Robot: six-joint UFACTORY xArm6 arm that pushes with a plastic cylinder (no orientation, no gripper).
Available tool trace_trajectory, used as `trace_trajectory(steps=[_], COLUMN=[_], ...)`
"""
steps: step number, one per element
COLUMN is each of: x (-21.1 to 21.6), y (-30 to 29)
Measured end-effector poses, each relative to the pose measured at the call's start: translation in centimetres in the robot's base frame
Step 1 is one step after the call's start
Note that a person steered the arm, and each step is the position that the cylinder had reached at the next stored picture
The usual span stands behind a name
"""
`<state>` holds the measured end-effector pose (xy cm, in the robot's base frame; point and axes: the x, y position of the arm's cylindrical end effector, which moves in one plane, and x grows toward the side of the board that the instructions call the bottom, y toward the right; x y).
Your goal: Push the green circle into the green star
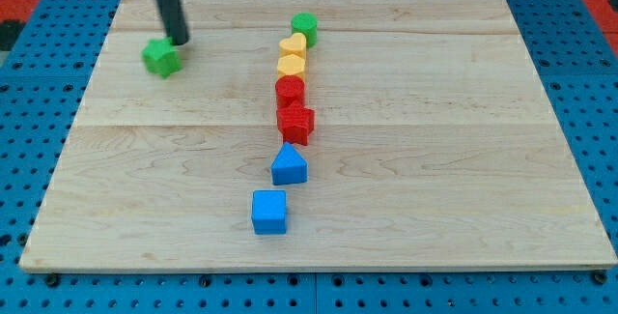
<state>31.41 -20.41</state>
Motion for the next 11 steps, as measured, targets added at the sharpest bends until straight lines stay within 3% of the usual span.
trace_trajectory(steps=[1, 2, 3, 4, 5, 6, 7, 8, 9, 10, 11], x=[5.8, 3.4, 5.8, 3.4, -5.8, -9.1, -5.7, -1.8, -1.5, -5.6, -0.6], y=[-2.8, -3.1, -3.1, 1.9, 6.1, 18.2, 23.8, 15.9, 7.0, 6.7, 3.3])
